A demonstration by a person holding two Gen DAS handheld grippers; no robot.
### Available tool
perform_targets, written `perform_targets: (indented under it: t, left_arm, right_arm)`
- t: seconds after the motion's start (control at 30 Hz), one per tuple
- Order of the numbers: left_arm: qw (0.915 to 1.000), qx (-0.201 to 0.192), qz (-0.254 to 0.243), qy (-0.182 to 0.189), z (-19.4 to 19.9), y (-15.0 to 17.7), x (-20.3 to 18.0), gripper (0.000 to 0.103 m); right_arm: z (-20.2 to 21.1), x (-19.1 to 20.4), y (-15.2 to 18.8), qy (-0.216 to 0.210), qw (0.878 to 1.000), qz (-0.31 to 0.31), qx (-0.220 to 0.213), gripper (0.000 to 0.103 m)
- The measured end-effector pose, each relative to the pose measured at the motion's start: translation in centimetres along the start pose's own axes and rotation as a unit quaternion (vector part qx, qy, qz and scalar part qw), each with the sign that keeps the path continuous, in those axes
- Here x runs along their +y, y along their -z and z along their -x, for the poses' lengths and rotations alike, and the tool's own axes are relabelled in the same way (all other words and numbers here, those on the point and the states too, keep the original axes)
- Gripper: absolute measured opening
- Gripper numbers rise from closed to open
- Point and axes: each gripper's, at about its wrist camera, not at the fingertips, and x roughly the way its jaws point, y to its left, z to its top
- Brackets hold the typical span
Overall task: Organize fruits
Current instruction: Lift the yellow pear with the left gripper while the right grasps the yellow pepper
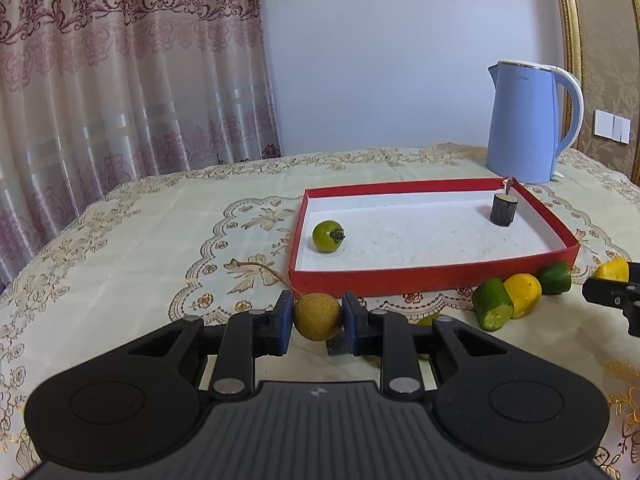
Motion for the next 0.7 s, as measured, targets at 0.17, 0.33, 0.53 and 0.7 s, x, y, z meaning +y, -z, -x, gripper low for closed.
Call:
perform_targets:
  t: [0.17,0.33,0.53,0.7]
  left_arm:
    - [1.0,-0.003,-0.009,0.0,-0.6,-1.0,-0.5,0.025]
    - [0.9999,-0.002,-0.015,0.003,-1.6,-2.1,-1.3,0.025]
    - [0.9997,-0.007,-0.025,0.002,-2.1,-2.9,-2.1,0.025]
    - [0.9995,-0.008,-0.03,0.0,-2.3,-3.0,-2.5,0.025]
  right_arm:
    - [0.0,-0.1,0.0,0.0,1.0,-0.002,-0.001,0.046]
    - [0.1,-0.1,0.0,-0.001,1.0,-0.002,-0.001,0.046]
    - [0.2,-0.3,0.0,-0.002,1.0,-0.003,-0.001,0.046]
    - [0.1,-0.4,0.1,-0.004,1.0,-0.004,-0.001,0.046]
